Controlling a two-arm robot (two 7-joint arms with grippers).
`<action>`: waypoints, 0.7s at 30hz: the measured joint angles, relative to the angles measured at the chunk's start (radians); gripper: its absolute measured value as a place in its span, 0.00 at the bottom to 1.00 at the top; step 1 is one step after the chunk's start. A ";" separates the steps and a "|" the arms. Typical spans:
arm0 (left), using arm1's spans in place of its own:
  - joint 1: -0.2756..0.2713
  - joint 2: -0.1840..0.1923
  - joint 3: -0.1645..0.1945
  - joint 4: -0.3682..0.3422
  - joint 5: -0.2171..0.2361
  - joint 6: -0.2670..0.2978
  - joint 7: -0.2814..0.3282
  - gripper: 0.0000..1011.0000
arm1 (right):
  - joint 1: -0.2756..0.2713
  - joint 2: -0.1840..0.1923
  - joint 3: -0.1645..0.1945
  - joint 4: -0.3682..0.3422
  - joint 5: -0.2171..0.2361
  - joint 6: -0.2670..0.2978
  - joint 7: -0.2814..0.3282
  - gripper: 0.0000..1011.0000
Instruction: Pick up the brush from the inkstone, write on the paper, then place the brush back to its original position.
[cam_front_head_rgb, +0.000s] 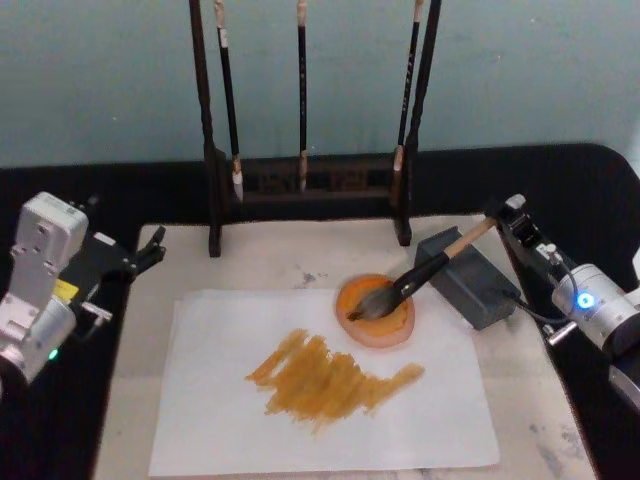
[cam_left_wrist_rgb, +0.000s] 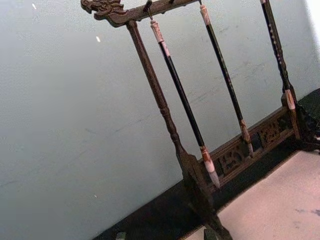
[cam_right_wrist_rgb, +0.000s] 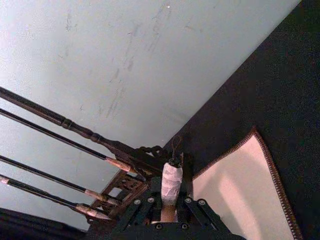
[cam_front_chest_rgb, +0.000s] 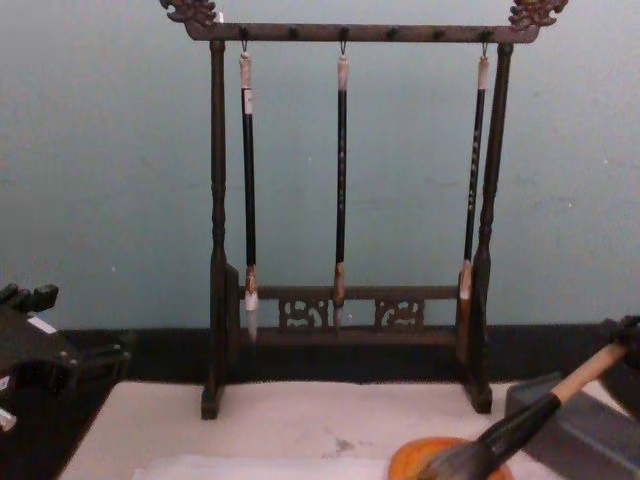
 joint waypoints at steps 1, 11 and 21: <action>0.000 0.000 0.000 0.000 0.000 0.000 0.000 1.00 | 0.000 0.000 0.000 0.000 0.000 0.000 0.000 0.16; 0.000 0.000 0.000 0.000 0.000 0.000 0.000 1.00 | -0.001 0.000 0.000 0.000 0.000 0.000 0.000 0.16; 0.000 0.000 0.000 0.000 0.000 0.000 0.000 1.00 | 0.012 0.007 0.001 0.007 0.047 0.011 0.007 0.16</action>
